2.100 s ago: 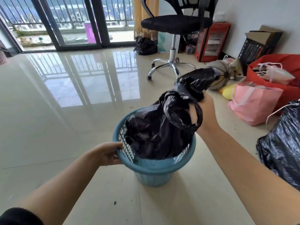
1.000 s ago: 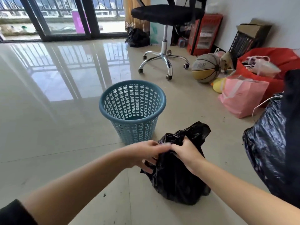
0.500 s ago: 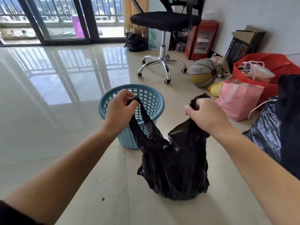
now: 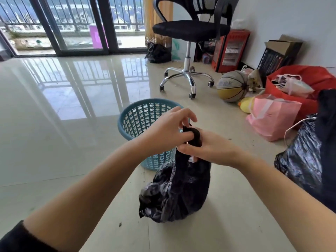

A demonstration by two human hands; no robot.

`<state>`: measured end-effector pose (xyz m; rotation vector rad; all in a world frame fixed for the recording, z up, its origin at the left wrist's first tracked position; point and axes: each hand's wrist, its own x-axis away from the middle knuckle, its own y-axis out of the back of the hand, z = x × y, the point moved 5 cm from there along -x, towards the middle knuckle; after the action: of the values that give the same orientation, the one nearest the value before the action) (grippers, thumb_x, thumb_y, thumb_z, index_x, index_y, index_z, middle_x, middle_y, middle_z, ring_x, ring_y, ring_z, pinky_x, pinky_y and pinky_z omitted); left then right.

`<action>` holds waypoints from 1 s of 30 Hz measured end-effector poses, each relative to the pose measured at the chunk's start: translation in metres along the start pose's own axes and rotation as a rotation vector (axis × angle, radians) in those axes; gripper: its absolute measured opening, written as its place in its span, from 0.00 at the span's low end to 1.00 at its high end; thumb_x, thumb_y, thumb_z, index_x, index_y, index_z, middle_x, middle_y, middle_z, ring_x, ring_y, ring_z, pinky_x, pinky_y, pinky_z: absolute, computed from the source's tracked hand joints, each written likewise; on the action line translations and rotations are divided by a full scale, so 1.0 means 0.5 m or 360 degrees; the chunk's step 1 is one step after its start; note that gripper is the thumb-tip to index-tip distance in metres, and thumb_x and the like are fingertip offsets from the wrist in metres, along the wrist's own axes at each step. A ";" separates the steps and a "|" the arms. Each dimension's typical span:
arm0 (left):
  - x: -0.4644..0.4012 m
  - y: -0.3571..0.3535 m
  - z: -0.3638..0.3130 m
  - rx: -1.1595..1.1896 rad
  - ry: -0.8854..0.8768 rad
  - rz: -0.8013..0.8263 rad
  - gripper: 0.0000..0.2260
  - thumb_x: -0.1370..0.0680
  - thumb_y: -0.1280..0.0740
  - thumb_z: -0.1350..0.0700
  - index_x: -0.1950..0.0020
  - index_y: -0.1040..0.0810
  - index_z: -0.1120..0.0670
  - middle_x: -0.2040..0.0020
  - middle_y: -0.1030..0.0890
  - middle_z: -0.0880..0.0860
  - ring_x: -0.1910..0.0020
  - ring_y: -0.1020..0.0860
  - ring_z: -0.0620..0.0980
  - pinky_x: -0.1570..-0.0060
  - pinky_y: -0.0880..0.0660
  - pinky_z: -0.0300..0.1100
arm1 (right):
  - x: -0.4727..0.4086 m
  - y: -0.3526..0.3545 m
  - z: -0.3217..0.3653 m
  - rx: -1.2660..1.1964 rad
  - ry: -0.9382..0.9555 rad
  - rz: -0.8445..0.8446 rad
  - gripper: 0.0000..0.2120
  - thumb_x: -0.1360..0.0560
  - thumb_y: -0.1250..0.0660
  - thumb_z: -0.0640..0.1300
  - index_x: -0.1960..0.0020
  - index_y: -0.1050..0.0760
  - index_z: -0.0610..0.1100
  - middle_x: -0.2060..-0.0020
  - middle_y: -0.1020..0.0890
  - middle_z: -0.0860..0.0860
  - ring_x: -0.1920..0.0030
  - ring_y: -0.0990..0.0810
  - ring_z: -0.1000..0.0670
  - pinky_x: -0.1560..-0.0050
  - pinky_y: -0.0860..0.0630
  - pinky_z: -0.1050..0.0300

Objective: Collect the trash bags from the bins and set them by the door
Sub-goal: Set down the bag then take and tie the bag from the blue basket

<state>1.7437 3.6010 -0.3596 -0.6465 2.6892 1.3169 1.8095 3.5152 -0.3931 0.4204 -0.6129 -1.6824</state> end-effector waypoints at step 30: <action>0.021 -0.063 0.134 0.1102 0.0479 -0.0055 0.03 0.22 0.35 0.58 0.51 0.27 0.56 0.56 0.21 0.53 0.54 0.21 0.49 0.41 0.23 0.53 | -0.023 -0.028 -0.090 -0.1218 -0.0504 -0.0048 0.15 0.19 0.52 0.41 0.48 0.27 0.42 0.74 0.31 0.50 0.73 0.35 0.51 0.66 0.33 0.59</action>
<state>1.7394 3.6322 -0.4275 -0.8262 3.0516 0.2257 1.8271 3.5210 -0.4377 -0.3914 -0.1472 -1.8801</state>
